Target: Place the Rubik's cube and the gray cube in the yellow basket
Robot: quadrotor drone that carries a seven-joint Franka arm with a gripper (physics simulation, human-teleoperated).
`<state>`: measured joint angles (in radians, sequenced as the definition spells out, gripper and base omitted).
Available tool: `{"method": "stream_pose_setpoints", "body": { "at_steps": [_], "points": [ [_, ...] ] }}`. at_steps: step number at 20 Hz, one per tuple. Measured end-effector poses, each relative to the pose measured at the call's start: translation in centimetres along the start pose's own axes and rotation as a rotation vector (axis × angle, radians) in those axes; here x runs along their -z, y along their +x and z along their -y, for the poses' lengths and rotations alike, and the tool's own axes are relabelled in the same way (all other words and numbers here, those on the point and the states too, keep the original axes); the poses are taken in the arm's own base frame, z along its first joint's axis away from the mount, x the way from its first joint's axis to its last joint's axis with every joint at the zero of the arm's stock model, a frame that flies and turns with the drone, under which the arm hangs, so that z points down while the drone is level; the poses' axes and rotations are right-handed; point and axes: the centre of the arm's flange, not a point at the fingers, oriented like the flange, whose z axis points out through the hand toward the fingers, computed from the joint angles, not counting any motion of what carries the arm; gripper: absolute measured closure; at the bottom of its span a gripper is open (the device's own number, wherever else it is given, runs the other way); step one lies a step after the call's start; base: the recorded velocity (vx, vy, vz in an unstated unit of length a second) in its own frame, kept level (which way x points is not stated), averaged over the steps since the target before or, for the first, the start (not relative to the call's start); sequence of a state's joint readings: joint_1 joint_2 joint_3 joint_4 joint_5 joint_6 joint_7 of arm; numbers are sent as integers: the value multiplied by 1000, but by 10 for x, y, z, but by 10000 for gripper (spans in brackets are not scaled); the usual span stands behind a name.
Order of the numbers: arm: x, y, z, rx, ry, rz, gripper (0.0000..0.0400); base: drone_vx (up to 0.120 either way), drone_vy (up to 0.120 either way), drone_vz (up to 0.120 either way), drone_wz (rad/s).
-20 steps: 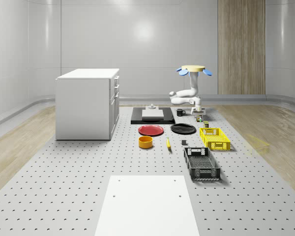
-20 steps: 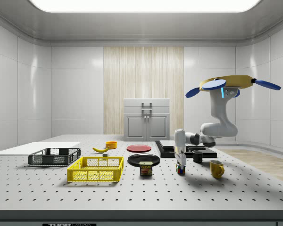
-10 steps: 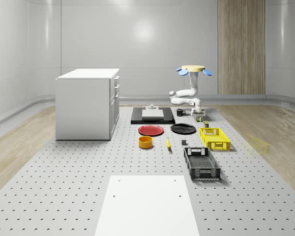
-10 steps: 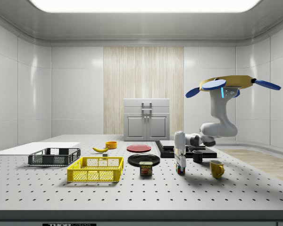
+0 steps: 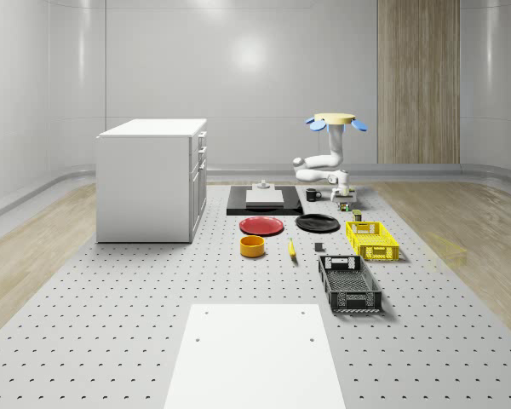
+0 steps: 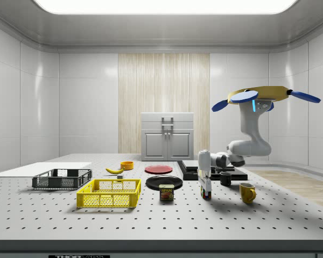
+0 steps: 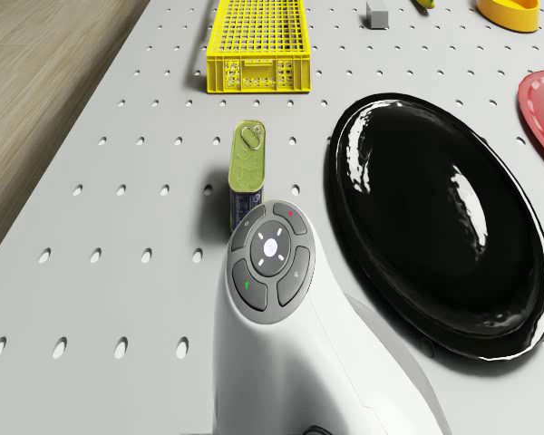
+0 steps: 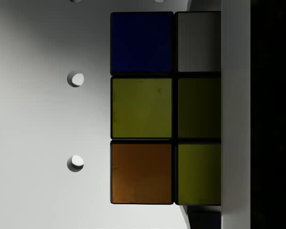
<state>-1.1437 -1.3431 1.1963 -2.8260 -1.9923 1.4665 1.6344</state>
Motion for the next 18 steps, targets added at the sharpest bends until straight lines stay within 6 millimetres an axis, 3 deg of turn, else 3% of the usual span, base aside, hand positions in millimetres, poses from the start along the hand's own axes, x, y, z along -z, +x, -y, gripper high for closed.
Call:
{"method": "stream_pose_setpoints", "body": {
  "at_steps": [8,12,18],
  "points": [
    [0,0,0,4,0,1,69,0,0,0,0],
    [10,0,0,2,1,1,74,0,0,10,0],
    [33,0,0,1,1,2,77,0,0,120,0]
  ]
}}
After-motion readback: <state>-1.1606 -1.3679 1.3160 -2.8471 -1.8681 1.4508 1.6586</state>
